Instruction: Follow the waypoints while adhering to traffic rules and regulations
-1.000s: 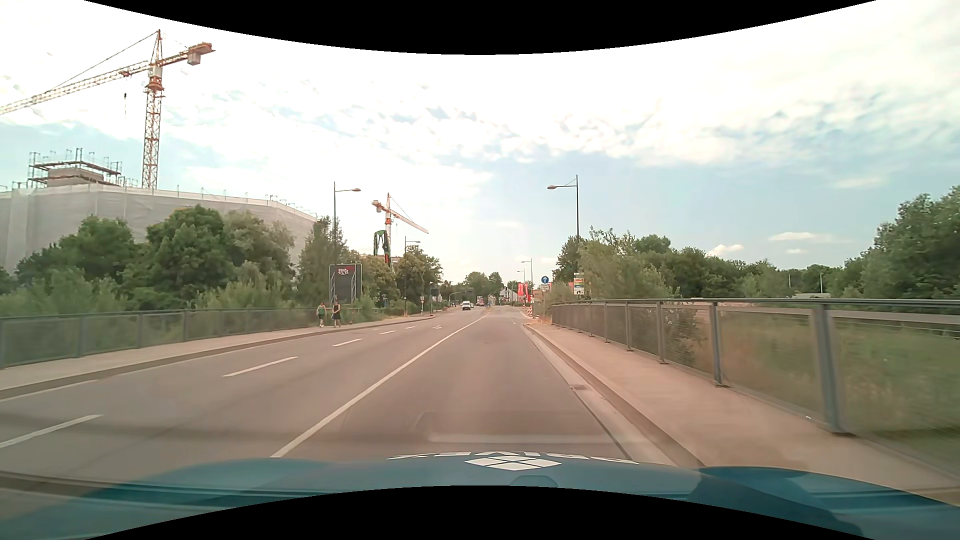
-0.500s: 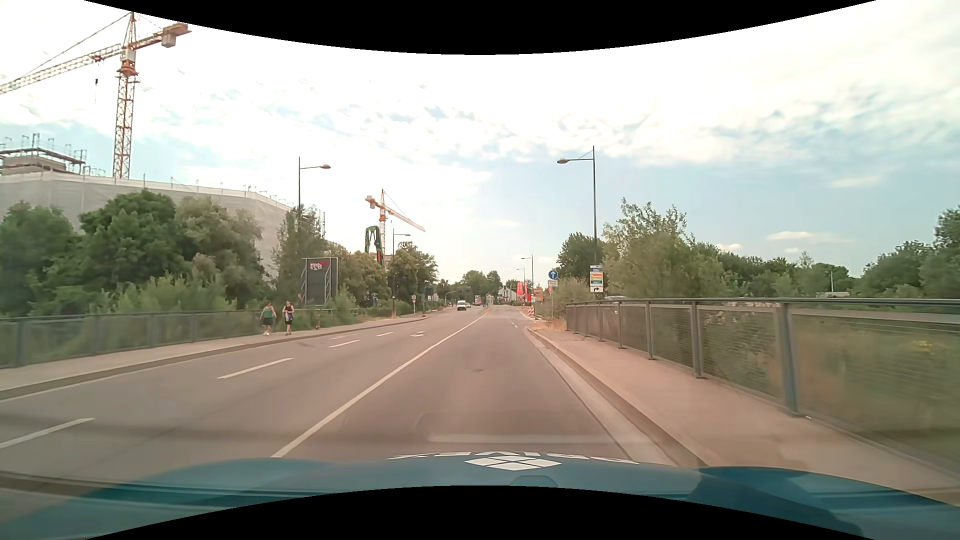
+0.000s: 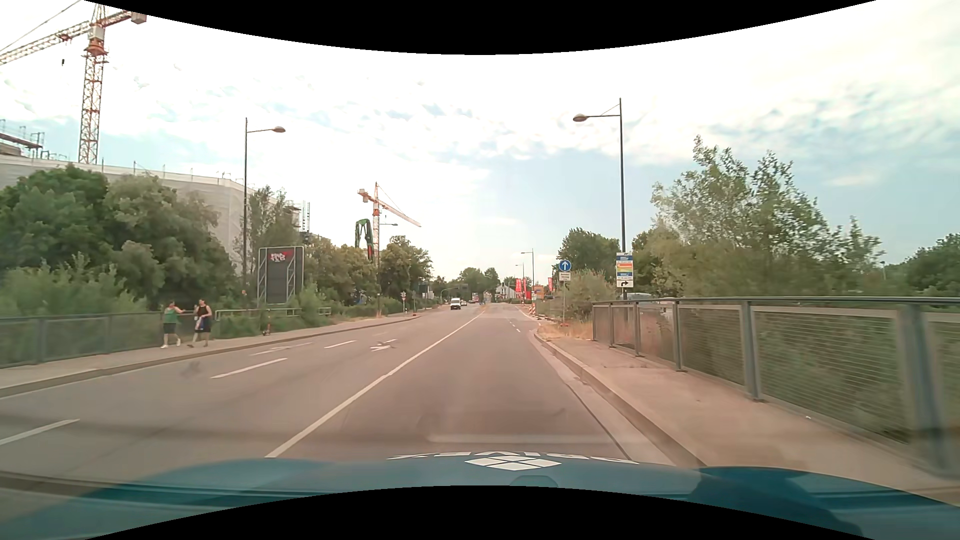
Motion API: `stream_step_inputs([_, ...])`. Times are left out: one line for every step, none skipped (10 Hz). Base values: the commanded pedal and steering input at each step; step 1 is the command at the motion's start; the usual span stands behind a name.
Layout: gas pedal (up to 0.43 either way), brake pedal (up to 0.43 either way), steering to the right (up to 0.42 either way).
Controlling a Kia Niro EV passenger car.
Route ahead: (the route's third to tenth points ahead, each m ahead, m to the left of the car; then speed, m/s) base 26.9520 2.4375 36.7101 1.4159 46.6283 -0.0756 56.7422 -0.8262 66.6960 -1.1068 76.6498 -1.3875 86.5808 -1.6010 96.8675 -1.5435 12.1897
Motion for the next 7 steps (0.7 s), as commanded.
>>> stream_step_inputs([0.157, 0.0, 0.001])
stream_step_inputs([0.157, 0.0, 0.001])
stream_step_inputs([0.157, 0.0, 0.002])
stream_step_inputs([0.15, 0.0, 0.002])
stream_step_inputs([0.15, 0.0, 0.004])
stream_step_inputs([0.15, 0.0, 0.003])
stream_step_inputs([0.15, 0.0, 0.005])
